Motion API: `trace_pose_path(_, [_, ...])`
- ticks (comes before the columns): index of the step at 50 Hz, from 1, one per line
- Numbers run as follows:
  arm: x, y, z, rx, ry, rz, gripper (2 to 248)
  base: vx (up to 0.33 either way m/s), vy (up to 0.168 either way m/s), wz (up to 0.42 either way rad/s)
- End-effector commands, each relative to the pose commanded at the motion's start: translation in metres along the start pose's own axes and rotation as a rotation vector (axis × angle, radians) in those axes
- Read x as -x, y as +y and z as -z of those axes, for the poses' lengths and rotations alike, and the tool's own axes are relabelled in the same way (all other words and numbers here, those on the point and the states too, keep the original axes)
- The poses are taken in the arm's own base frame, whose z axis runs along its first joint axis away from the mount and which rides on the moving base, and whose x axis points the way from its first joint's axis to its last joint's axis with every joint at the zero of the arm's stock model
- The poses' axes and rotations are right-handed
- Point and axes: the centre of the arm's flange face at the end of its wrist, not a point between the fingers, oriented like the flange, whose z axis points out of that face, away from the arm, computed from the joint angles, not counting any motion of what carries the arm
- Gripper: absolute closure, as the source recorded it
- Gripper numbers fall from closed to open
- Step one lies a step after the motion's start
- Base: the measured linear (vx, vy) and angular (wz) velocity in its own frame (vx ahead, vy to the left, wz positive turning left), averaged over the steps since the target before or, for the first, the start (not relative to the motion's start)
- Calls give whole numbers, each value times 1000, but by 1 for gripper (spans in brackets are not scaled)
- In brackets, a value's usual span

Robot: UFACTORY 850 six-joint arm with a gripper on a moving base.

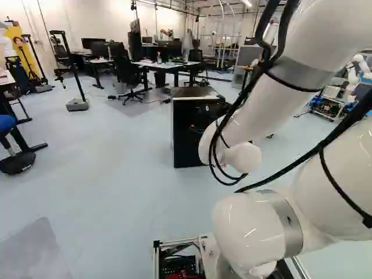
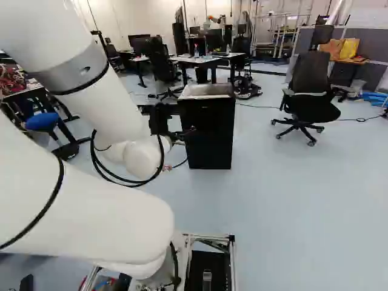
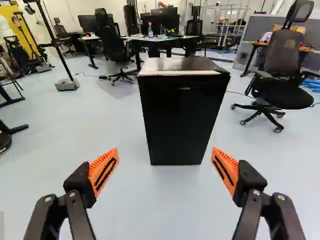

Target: Grab a drink from the fridge

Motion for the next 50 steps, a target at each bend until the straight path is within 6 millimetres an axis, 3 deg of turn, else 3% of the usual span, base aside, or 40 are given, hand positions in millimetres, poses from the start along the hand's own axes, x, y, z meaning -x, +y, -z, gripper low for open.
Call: trace_pose_path(50, [0, 0, 0, 0, 0, 0, 3, 8, 0, 0])
